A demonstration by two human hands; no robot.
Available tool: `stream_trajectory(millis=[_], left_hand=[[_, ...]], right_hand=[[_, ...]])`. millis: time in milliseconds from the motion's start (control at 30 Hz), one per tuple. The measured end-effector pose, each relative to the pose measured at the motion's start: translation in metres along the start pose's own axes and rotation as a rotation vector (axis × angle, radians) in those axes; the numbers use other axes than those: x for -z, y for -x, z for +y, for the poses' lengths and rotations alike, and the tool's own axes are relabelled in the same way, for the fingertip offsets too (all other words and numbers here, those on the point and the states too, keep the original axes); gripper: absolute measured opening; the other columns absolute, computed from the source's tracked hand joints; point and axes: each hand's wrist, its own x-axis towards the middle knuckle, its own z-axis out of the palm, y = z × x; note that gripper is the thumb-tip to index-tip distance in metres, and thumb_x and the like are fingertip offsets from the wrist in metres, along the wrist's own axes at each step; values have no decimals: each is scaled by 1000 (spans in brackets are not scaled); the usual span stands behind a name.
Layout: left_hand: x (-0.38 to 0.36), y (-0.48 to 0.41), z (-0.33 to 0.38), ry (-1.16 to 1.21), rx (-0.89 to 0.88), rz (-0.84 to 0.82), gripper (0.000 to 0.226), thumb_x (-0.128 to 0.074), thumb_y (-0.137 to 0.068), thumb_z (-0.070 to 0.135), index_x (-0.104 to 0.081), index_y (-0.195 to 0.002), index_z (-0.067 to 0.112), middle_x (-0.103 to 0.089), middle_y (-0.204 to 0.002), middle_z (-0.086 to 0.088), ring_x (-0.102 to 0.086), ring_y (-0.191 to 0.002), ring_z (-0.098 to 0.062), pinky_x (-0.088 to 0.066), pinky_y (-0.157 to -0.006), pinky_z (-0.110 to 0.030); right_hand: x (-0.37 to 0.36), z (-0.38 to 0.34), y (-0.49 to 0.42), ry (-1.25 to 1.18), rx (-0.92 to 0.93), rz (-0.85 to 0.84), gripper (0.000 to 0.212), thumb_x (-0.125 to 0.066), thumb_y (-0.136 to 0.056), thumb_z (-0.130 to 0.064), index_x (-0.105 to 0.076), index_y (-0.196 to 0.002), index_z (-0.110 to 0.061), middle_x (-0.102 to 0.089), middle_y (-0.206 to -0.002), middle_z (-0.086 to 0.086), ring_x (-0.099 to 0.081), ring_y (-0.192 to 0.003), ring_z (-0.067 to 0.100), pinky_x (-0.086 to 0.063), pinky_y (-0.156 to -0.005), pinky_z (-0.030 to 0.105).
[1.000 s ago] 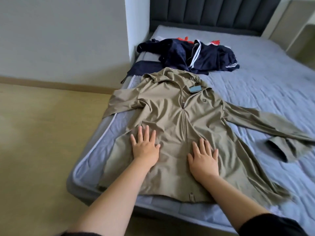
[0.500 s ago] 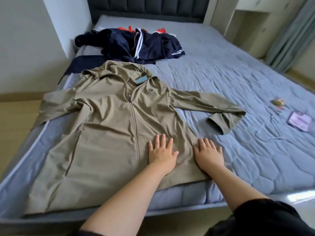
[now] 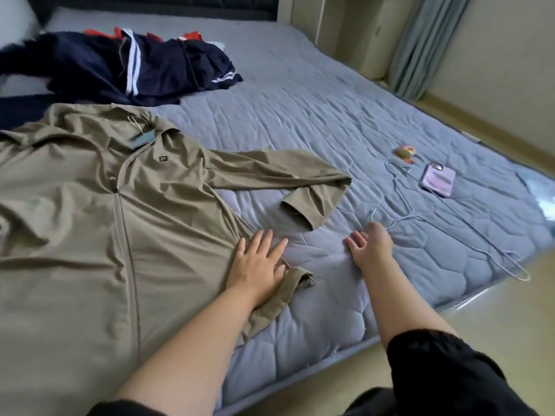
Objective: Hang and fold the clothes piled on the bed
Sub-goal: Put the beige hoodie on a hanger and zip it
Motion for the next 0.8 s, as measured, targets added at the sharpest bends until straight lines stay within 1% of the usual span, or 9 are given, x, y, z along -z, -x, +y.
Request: stream_trajectory(millis=[67,200,333,400,467,600,667,733,800], left_hand=[[-5,-3,-2,-14,0,17,63,-29,-94,48,-7,-152,35,-5,-161,-2,-1,-147,-17,-4,-115,-47],[-8,-4,-4,-18,-5,51,64,-30,-94,48,-9,-152,35,-8,-161,-1,-4,-147,-16,-6,-115,-45],[-7,-3,-5,-1,-8,56,63,-30,-94,48,-9,-152,35,-8,-161,0,-4,-147,-15,-6,-115,-44],[-4,-3,-5,26,-7,56,62,-31,-94,47,-10,-152,35,-9,-161,1,-5,-147,-14,-5,-116,-42],[-1,-2,-7,73,4,90,62,-31,-94,44,-15,-152,31,-13,-160,2,-8,-146,-12,-5,-117,-39],[10,7,-8,298,82,288,65,-33,-83,31,-38,-145,10,-31,-154,-9,-22,-145,-18,-12,-118,-34],[15,10,-9,434,164,391,62,-36,-84,26,-44,-141,4,-33,-152,-14,-23,-144,-23,-12,-119,-33],[20,12,-11,613,320,485,60,-32,-86,22,-42,-141,1,-29,-153,-16,-21,-145,-25,-9,-119,-30],[25,13,-13,747,451,579,58,-32,-86,18,-42,-140,-3,-31,-152,-19,-22,-144,-29,-9,-118,-29]], right_hand=[[1,-4,-11,-72,-26,-72,47,-47,-97,-18,-36,-139,-2,-41,-142,14,-46,-127,28,-42,-98,42],[0,-7,-16,-127,-37,-158,46,-42,-101,-19,-35,-143,-4,-39,-147,12,-42,-133,25,-39,-98,36],[-4,-11,-15,-150,-37,-94,40,-28,-104,-17,-41,-140,-7,-44,-145,10,-46,-131,24,-40,-95,31],[-12,-13,-8,-177,-46,-67,47,-14,-102,-13,-30,-145,-2,-35,-150,16,-37,-137,27,-34,-105,33],[-27,-17,6,-227,-39,-75,50,-10,-100,-10,-23,-145,6,-30,-151,22,-34,-138,31,-33,-107,33],[-62,-18,46,-312,-47,-188,49,-8,-100,-7,-24,-144,10,-37,-144,29,-42,-132,38,-42,-90,34],[-76,-7,69,-276,-69,-238,44,-13,-102,-6,-31,-139,10,-46,-135,30,-50,-125,38,-49,-79,31],[-80,12,82,-115,-115,-245,35,-21,-101,-1,-44,-126,7,-59,-116,24,-63,-103,30,-52,-57,25],[-77,27,88,159,-199,-271,31,-24,-100,-5,-53,-109,5,-66,-102,18,-67,-77,22,-50,-47,25]])
